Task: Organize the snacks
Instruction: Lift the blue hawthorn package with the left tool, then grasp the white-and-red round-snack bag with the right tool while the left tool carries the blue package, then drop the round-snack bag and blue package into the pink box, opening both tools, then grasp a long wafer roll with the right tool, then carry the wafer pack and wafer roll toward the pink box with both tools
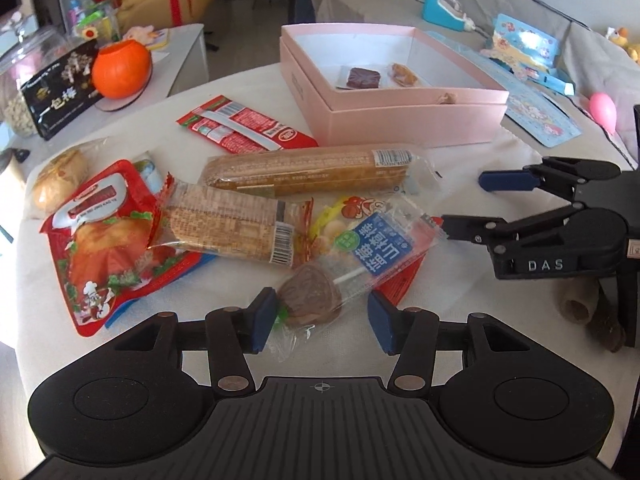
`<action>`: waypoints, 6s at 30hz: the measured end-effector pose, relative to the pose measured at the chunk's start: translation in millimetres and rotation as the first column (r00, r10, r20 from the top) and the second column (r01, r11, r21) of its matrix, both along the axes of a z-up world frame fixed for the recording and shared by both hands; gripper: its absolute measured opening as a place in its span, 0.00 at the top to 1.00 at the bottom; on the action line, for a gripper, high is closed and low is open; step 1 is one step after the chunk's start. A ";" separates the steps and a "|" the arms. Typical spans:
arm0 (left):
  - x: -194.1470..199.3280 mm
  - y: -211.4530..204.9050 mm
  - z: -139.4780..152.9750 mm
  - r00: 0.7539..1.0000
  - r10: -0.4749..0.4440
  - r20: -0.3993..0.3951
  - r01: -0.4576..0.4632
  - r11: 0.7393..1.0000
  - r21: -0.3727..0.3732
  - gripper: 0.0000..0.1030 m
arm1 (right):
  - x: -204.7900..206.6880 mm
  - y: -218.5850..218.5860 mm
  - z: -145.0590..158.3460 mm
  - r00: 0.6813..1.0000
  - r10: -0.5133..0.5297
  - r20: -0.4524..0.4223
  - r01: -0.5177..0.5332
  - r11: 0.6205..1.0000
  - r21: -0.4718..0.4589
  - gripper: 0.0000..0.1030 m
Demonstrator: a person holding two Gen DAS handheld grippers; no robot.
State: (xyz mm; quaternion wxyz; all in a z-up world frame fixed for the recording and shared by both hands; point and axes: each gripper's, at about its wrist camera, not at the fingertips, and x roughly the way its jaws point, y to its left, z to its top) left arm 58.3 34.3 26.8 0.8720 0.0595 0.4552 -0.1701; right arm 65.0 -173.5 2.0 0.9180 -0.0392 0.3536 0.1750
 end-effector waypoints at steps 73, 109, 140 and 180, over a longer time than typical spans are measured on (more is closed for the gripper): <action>-67.5 16.1 -9.6 0.987 0.128 0.099 -0.131 0.991 0.024 0.58 | -27.2 10.6 50.9 0.971 0.202 -0.132 -0.225 0.954 -0.196 0.47; 40.0 140.4 53.6 0.777 0.572 0.264 -0.486 0.811 -0.326 0.58 | 34.7 43.2 70.8 0.978 0.208 0.008 -0.207 0.977 -0.042 0.28; -36.7 61.6 18.8 0.963 0.262 0.063 -0.228 0.918 -0.325 0.58 | 34.7 35.8 54.3 0.988 0.150 0.036 -0.147 0.986 -0.079 0.40; -16.9 22.9 11.1 0.956 0.295 0.012 -0.282 0.925 -0.253 0.58 | 9.1 6.2 53.1 0.983 0.172 -0.070 -0.179 0.977 -0.113 0.69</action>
